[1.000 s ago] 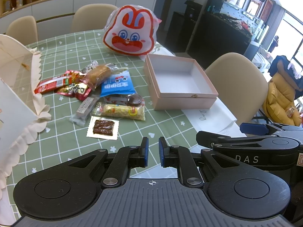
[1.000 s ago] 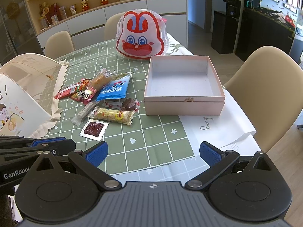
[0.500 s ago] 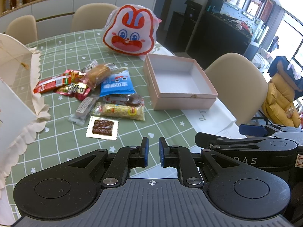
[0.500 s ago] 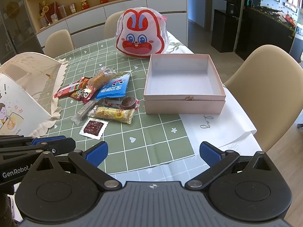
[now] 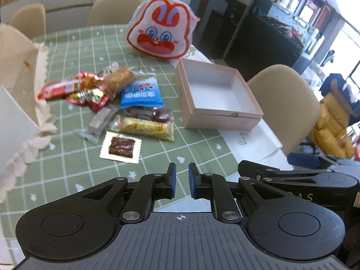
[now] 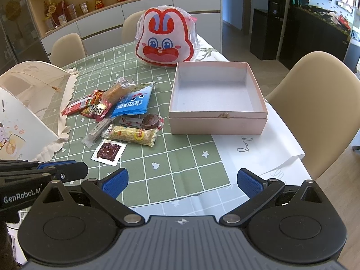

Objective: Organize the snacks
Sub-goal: 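Reach the left tool toward the red spicy strip packet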

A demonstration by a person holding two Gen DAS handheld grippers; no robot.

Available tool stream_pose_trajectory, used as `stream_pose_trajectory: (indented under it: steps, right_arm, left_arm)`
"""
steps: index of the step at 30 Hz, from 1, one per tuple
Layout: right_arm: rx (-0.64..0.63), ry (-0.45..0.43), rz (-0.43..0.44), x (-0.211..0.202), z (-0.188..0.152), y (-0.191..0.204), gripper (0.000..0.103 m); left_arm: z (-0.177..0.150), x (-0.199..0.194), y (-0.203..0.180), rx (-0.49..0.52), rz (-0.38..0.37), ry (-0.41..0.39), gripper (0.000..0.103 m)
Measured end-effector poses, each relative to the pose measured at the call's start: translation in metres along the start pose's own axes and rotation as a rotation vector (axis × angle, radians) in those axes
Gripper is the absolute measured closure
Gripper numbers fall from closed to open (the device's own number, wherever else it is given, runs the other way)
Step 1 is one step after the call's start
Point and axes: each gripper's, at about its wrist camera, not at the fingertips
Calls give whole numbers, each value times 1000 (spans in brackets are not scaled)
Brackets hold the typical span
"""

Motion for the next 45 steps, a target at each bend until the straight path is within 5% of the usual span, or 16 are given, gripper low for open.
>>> stream_pose_trajectory:
  steps: [3,7,11,18,23,28,31,35,45]
  right_arm:
    - [-4,-17,-4,7,1,-1,0]
    - [-39,-66,-35,30,-2,-2,0]
    - [-99,-118,-36,53,-2,0,0]
    - [-360,-246,5,81,33,42,0]
    - [-361,-174,84,107,57,72,0]
    - [-289,-76,125,127,45,81,0]
    - [-272,-26,112,130,31,71,0]
    - [-219,40,65,139,20,51,0]
    - [-154,41,42,136,16,36,0]
  left_arm:
    - [1,14,13,-28,-24,-13,85]
    - [1,42,29,-9,93,-21,85]
    - [4,61,59,-48,73,-6,85]
    - [33,57,114,-183,91,-78,85]
    - [99,67,182,-243,266,-230,85]
    - [145,114,253,-368,308,-214,85]
    - [159,132,267,-337,299,-229,85]
    - [170,157,274,-284,393,-173,85]
    - [113,147,237,-310,178,-71,85]
Point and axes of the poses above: each gripper's, at about its wrist camera, not at the fingertips, and x roughly the way its jaws point, y to its left, z to its top, and after that the axes turned 2 degrees about -z, right-handed
